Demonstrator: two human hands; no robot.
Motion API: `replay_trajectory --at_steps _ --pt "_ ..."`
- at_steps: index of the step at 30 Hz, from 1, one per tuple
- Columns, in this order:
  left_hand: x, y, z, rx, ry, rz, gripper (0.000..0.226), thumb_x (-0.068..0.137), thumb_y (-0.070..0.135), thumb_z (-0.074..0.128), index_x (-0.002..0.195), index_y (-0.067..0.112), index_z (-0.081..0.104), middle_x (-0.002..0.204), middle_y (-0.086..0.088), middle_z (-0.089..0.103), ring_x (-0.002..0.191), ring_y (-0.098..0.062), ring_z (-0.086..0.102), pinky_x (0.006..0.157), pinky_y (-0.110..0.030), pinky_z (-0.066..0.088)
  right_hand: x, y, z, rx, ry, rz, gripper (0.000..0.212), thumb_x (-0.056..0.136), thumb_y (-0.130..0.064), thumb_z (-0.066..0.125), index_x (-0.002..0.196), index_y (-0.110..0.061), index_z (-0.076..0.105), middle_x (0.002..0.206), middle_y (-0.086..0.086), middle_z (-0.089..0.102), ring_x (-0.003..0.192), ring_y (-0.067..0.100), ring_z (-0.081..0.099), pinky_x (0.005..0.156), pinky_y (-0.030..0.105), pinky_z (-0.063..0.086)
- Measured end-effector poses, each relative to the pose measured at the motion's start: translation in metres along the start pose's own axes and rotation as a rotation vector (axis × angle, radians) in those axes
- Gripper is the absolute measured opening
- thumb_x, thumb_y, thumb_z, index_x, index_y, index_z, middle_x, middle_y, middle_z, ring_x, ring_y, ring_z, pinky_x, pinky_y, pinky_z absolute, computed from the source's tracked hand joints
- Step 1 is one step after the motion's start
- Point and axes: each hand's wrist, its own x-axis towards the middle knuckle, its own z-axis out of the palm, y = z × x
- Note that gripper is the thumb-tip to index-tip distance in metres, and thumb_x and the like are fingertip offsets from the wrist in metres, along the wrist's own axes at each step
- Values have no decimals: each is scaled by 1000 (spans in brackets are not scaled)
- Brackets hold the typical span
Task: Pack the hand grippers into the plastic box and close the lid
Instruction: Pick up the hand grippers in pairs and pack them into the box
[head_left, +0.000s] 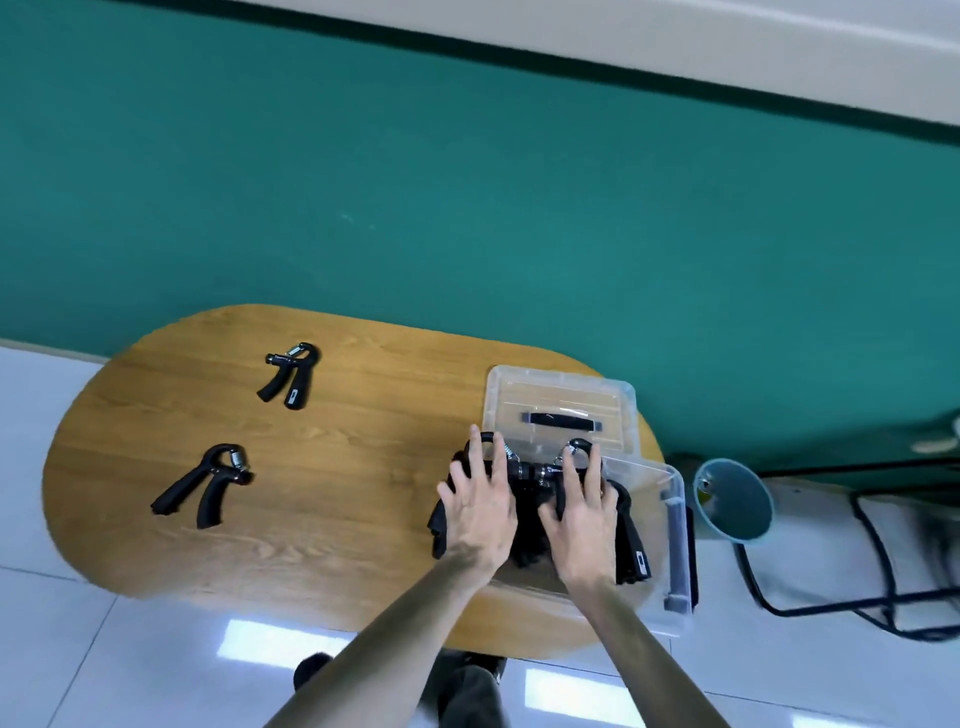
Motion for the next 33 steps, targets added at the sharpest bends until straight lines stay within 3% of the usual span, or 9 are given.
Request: replay_trajectory --at_steps 4,17,21,25,33 --pt "3 26 24 18 -25 27 80 99 24 53 162 17 4 169 -17 -1 115 -36 44 89 -50 42 1 36 1 21 -22 40 74 93 -21 62 158 -24 27 169 8 4 124 41 36 108 55 38" --pt "17 54 77 55 -163 -21 76 101 25 48 162 20 1 169 -14 -7 116 -31 40 91 -47 38 1 102 33 57 -32 105 76 84 -13 68 153 -20 36 167 6 19 98 36 42 88 52 49" --pt "27 57 83 42 -165 -36 75 102 24 47 162 20 2 169 -15 -6 116 -31 39 92 -46 38 6 112 37 48 -48 125 72 85 -13 68 152 -16 39 166 9 20 100 39 45 88 52 47" --pt "30 59 89 44 -152 -52 77 101 22 48 162 19 2 168 -17 -5 112 -29 40 90 -43 38 8 121 43 45 -91 83 71 89 -15 64 153 -17 35 167 10 16 110 43 45 98 52 41" --pt "27 59 94 40 -152 -53 79 100 26 49 162 21 1 169 -14 -10 117 -28 42 95 -44 39 12 117 42 -21 -98 99 68 89 -16 61 152 -16 37 166 12 19 108 40 45 95 54 46"
